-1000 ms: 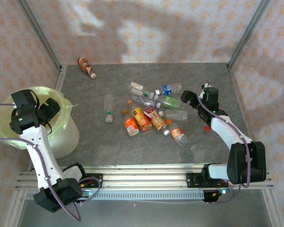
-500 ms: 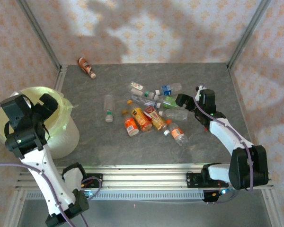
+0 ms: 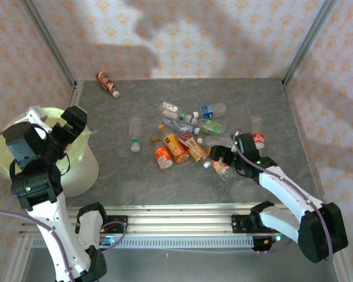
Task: Put the plastic bottles in the bin
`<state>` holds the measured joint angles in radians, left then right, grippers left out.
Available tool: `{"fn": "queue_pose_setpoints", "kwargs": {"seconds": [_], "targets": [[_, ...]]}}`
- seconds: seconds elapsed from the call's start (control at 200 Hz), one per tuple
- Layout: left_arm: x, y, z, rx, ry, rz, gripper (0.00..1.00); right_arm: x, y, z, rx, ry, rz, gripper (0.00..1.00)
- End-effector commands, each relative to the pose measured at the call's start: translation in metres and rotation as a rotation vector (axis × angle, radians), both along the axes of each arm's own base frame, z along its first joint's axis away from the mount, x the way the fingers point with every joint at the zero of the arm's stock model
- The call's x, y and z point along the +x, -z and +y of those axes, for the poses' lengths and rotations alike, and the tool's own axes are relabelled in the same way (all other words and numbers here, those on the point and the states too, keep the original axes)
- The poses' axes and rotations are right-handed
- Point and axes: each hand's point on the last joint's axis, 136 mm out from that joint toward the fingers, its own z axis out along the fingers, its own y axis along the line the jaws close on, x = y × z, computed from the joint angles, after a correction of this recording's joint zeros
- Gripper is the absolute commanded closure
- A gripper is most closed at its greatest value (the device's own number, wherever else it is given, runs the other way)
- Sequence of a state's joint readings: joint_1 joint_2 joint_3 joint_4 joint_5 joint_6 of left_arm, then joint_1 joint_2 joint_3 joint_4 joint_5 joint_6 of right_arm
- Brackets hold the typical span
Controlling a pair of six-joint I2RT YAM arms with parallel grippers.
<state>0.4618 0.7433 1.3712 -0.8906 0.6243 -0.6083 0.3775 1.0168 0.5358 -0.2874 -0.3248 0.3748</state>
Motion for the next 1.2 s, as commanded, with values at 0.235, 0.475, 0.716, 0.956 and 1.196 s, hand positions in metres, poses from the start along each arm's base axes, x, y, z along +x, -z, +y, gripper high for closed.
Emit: {"fn": "queue_pose_setpoints", "kwargs": {"seconds": [0.235,0.475,0.716,0.956,1.196], "targets": [[0.003,-0.017,-0.018,-0.073,0.069,-0.102,0.0,-0.024,0.035,-0.008,-0.155,-0.022,0.089,0.03],[0.028,-0.013,-0.04,-0.075,0.169,-0.098,0.01,-0.034,0.049,-0.01,-0.179,-0.003,0.082,0.08],[0.071,0.012,-0.103,0.061,0.342,0.027,0.0,-0.038,0.058,-0.02,-0.248,0.023,0.096,0.15],[0.098,0.047,-0.147,0.11,0.426,0.139,0.0,-0.041,0.058,-0.016,-0.237,0.0,0.106,0.28],[0.107,0.075,-0.157,0.112,0.437,0.208,0.0,-0.044,0.049,-0.011,-0.208,-0.037,0.089,0.4]]}}
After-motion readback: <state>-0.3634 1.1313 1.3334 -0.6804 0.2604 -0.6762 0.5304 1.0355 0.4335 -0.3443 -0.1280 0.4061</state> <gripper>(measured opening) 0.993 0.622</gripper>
